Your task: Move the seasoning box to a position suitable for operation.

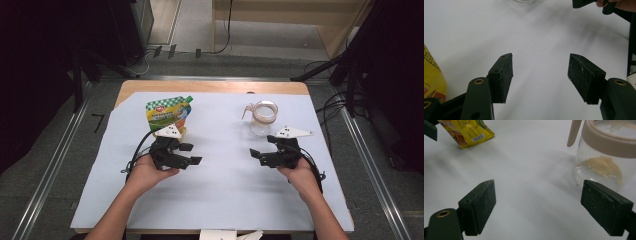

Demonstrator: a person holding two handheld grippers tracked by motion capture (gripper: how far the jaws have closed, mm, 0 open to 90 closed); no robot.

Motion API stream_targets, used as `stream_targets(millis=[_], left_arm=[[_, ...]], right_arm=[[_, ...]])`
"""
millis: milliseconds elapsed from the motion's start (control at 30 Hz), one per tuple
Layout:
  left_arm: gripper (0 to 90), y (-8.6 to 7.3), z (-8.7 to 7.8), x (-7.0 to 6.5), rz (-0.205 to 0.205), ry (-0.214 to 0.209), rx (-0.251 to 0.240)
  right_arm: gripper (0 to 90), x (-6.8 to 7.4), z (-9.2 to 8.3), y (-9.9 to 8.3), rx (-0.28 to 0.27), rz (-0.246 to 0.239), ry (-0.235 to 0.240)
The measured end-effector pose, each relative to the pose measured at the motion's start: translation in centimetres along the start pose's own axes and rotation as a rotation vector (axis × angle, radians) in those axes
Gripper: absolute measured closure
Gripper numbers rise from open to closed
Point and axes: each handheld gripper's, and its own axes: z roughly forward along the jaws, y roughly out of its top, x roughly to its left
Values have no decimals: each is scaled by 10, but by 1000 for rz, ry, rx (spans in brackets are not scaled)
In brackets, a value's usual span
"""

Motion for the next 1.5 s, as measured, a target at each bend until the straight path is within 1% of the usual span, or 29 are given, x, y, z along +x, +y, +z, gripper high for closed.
stream_targets(millis=[67,133,233,300,333,400,433,500,533,567,600,700,733,767,800,867,900,967,1067,1100,1133,1167,1200,1233,1267,1367,1433,1467,1500], left_arm=[[366,0,-1,0,3,2,0],[360,1,-1,0,1,1,-4],[360,1,-1,1,1,2,-2],[360,1,0,1,0,4,1],[361,1,0,2,-1,4,-3],[361,1,-1,3,-2,6,-3],[362,1,-1,3,-1,7,-4],[363,1,-1,5,-2,5,-11],[364,1,-1,5,-6,4,-17],[365,1,-1,5,-3,6,-19],[366,1,-1,5,-3,8,-18],[368,1,-1,5,9,13,-10],[369,1,0,5,12,12,-12],[369,1,0,5,6,9,-16],[369,2,0,5,2,6,-15],[373,2,2,5,10,11,-8],[374,2,3,5,13,9,-4],[375,2,3,4,13,10,5],[376,2,3,3,21,16,6],[377,3,3,2,17,13,-1],[377,3,3,2,23,15,0],[377,3,3,2,23,15,0],[376,4,3,2,27,19,5],[376,4,3,2,28,16,5],[374,4,5,1,26,12,4],[355,5,5,0,33,31,5],[352,5,5,0,34,23,-3],[352,6,4,-1,32,20,-7],[352,6,4,-1,34,14,-8]], right_arm=[[134,2,0,1,-2,-20,-17],[134,3,-1,3,-8,-24,-15],[131,4,-3,6,-8,-7,1],[132,4,-4,8,-5,-13,29],[134,5,-4,8,-10,-12,32],[162,5,-4,9,-3,3,47],[199,5,-4,9,-8,8,48],[265,5,-5,9,-30,3,37],[309,5,-5,8,-48,-9,25],[329,5,-6,8,-59,-28,10],[334,4,-7,9,-56,-37,8],[334,4,-8,8,-36,-30,14],[333,5,-8,8,-34,-39,12],[328,6,-8,8,-32,-46,8],[322,6,-8,8,-36,-47,-3],[326,7,-10,7,-37,-45,-9],[349,7,-11,7,-38,-55,-18],[362,8,-12,6,-35,-68,-17],[387,7,-13,7,-42,-56,-11],[438,5,-13,7,-43,-38,19],[438,4,-12,7,-46,-24,29],[438,4,-12,7,-46,-24,29],[398,2,-11,6,-41,-26,19],[398,2,-11,6,-41,-26,19],[366,1,-11,5,-41,-23,-2],[357,-2,-10,5,-41,-7,-35],[356,-5,-10,6,-48,2,-38],[343,-11,-9,7,-62,30,-54],[337,-15,-9,7,-68,39,-64]])
